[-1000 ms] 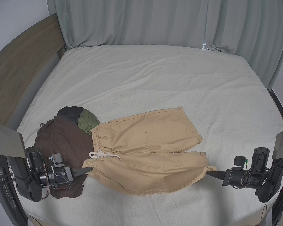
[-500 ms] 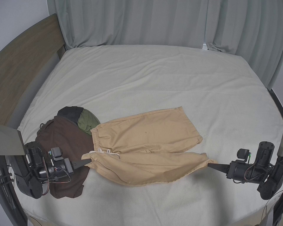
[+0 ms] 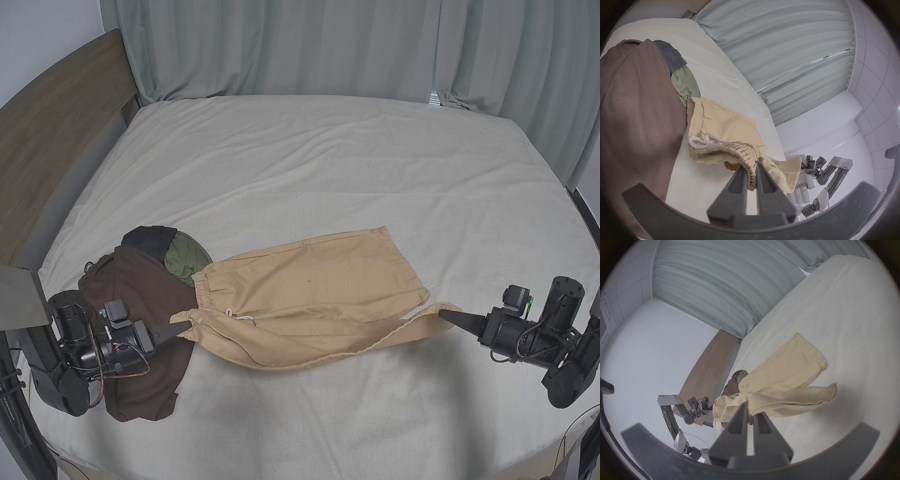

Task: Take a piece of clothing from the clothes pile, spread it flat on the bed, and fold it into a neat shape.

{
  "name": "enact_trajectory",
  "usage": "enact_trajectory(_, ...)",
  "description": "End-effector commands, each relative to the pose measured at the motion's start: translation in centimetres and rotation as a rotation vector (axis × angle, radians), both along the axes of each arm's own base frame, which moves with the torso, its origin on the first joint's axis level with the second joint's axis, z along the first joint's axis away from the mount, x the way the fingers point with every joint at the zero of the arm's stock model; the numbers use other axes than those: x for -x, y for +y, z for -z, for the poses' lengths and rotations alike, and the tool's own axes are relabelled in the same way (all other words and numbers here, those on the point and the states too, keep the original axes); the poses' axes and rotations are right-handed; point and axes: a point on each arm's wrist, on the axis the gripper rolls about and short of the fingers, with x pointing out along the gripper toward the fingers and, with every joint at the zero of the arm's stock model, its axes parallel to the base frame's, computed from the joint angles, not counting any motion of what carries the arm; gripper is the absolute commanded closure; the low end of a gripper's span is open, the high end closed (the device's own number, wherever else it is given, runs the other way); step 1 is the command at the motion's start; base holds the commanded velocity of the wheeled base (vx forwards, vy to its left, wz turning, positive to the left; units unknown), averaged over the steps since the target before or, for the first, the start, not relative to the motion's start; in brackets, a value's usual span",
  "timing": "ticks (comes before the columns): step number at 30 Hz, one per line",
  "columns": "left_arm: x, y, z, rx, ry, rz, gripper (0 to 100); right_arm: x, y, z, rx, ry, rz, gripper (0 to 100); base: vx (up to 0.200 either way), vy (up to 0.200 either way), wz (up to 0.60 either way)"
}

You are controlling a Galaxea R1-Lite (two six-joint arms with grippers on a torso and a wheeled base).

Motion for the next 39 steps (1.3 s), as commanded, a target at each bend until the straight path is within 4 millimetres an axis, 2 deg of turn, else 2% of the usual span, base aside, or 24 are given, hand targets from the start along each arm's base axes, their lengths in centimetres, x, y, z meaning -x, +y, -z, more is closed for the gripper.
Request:
enact_trajectory(1, -0.4, 0.0, -0.3, 0.006, -0.015, -0.011, 100, -0.8, 0.1, -0.6, -0.010, -0.037, 0.000, 100, 0.000, 0.000, 0.00)
enact_trajectory(20, -2.3, -0.6, -1.4, 0.047, -0.029, -0.155, 100, -3.5, 0.1, -2.7, -0.045, -0.140, 0.017, 100, 0.000, 0.000, 0.00)
enact_trajectory(39, -3.6, -0.5, -1.8, 0.071, -0.044, -0.211, 100, -8.4, -0.1, -3.9, -0.073, -0.165, 0.045, 100, 0.000, 0.000, 0.00)
